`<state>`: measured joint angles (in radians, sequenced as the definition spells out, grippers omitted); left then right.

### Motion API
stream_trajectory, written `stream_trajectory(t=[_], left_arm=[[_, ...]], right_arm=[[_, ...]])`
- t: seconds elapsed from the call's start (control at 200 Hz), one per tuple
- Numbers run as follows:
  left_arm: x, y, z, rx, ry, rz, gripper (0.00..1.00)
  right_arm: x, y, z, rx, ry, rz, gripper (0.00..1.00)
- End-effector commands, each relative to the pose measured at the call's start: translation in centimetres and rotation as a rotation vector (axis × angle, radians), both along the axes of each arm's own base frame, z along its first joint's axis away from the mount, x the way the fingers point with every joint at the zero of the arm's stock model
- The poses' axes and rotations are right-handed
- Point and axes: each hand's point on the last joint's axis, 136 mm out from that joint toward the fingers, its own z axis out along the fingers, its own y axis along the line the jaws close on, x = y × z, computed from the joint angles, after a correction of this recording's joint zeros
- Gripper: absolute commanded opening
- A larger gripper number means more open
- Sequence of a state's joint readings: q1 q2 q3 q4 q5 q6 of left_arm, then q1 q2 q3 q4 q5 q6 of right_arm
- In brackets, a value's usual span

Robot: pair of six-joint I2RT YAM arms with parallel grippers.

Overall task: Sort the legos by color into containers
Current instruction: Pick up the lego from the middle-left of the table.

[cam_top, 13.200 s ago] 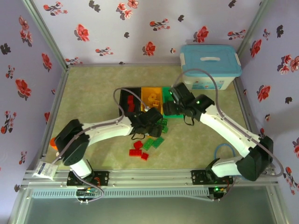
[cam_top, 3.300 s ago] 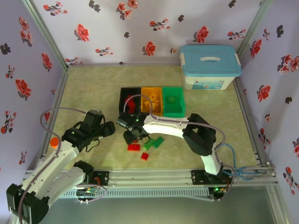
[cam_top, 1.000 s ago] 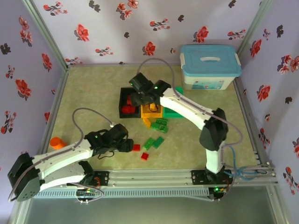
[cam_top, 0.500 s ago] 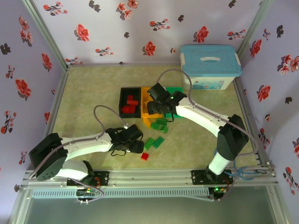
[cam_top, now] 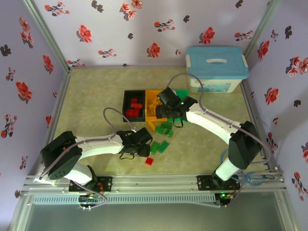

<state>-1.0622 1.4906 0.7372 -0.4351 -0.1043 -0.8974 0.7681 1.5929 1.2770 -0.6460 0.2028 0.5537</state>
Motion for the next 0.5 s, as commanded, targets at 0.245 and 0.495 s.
stream_trajectory(t=[0.245,0.495], left_arm=[[1.3,1.5,0.3,0.074,-0.04,0.026,0.53],[1.8,1.9,0.6,0.079,-0.041,0.032,0.3]], right_arm=[[-0.1,-0.6,0.8,0.039,-0.023,-0.028,0.74],[-0.3,-0.8,0.7,0.035,-0.02,-0.03,0.74]])
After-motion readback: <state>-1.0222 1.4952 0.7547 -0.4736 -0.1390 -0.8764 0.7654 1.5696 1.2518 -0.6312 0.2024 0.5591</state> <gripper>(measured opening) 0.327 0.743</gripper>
